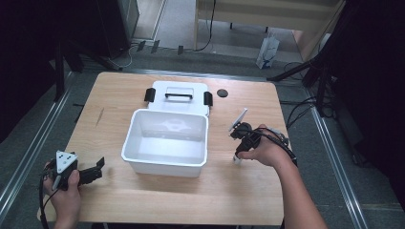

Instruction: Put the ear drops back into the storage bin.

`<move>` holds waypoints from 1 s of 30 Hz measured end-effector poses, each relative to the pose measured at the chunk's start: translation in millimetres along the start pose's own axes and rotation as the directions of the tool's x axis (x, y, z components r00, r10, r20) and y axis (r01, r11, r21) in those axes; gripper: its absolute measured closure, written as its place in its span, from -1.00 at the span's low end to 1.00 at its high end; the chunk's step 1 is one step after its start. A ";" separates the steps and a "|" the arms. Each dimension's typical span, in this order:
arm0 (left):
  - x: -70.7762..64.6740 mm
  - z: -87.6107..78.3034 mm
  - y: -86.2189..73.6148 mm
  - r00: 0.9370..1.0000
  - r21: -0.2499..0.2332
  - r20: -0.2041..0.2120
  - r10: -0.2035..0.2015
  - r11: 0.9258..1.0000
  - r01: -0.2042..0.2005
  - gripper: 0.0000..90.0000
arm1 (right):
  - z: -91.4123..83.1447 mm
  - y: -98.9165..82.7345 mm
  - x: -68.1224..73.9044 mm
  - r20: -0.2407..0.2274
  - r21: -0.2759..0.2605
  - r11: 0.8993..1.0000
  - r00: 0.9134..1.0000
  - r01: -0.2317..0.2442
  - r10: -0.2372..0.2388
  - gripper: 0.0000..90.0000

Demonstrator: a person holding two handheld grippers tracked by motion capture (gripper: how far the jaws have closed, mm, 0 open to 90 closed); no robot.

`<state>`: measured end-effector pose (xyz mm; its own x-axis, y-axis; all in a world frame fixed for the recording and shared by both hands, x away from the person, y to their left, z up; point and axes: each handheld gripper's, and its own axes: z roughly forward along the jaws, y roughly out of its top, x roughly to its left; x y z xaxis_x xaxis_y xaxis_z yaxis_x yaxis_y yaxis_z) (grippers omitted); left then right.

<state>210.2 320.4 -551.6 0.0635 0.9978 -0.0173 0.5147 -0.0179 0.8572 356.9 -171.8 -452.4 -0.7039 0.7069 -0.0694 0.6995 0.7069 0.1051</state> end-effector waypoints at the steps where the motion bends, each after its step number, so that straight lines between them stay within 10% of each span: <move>1: 0.0 0.0 0.0 1.000 0.001 0.000 0.001 1.000 -0.001 -0.99 | 0.4 0.2 0.2 -0.004 -0.001 1.000 1.000 0.002 -0.002 0.39; 30: -0.4 0.1 0.0 1.000 0.001 -0.002 0.005 1.000 -0.005 -0.99 | -23.7 2.9 4.7 -0.042 -0.048 0.996 0.996 0.072 -0.074 0.61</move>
<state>210.3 320.1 -551.6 0.0645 0.9978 -0.0124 0.5152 -0.0226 0.8568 352.7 -167.0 -428.9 -0.7582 0.6511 -0.0351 0.6404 0.7537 0.1478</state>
